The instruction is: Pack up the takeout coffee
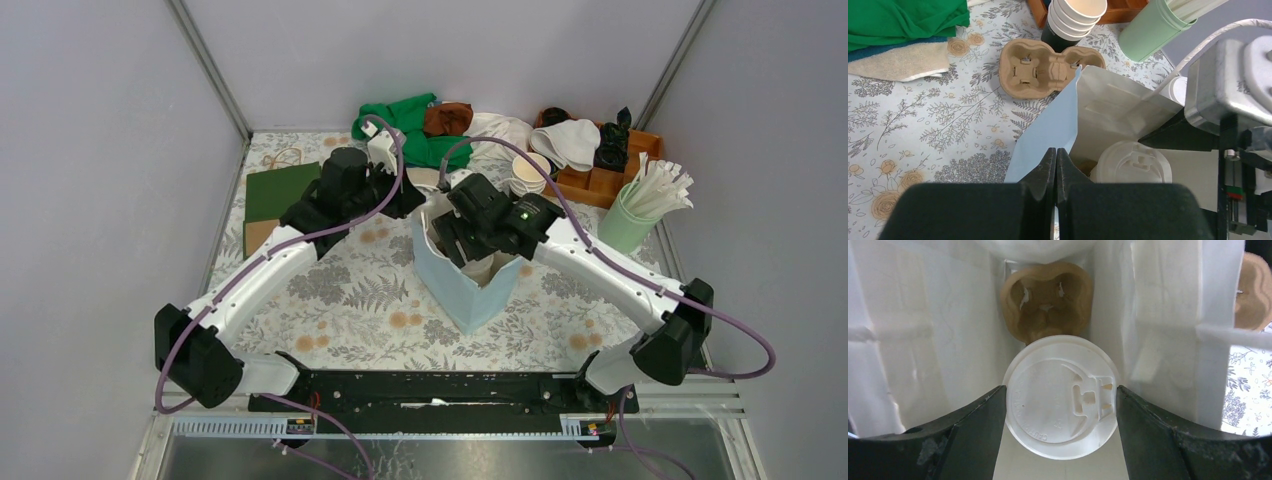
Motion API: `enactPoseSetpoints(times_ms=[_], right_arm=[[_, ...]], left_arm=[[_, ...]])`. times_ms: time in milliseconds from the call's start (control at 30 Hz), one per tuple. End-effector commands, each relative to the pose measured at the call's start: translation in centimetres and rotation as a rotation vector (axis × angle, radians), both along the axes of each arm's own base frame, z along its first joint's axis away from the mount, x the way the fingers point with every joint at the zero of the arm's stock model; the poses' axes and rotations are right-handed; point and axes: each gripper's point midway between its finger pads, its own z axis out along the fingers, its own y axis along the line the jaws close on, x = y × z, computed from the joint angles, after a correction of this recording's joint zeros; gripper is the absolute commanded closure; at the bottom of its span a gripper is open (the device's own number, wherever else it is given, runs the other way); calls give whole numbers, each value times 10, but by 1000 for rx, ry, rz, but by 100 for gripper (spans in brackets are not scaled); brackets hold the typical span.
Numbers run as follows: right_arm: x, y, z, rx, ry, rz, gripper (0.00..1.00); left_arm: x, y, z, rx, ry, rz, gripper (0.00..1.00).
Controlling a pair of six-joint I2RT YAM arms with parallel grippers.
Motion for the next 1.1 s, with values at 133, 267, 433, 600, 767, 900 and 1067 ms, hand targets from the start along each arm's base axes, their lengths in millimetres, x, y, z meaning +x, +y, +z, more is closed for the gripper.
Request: enactPoseSetpoints(times_ms=[133,267,433,600,767,900,1067], right_arm=[[12,1,29,118,-158,-4,59],[30,6,78,133,-273,3,60],[37,4,131,178,-358,-12,61],[37,-18,186,215,-472,-81,61],[33,-49,237,230,-584,-160,61],[20,-73,264,268,-625,-214,61],[1,-102,263,265,-612,-274,61]], left_arm=[[0,0,43,-76,-117,0,100],[-1,-4,22,-19,-41,-31,100],[12,8,20,44,-66,45,100],[24,19,16,113,-68,95,100],[36,37,10,169,-57,177,100],[46,59,11,238,-81,245,100],[58,84,16,286,-116,326,100]])
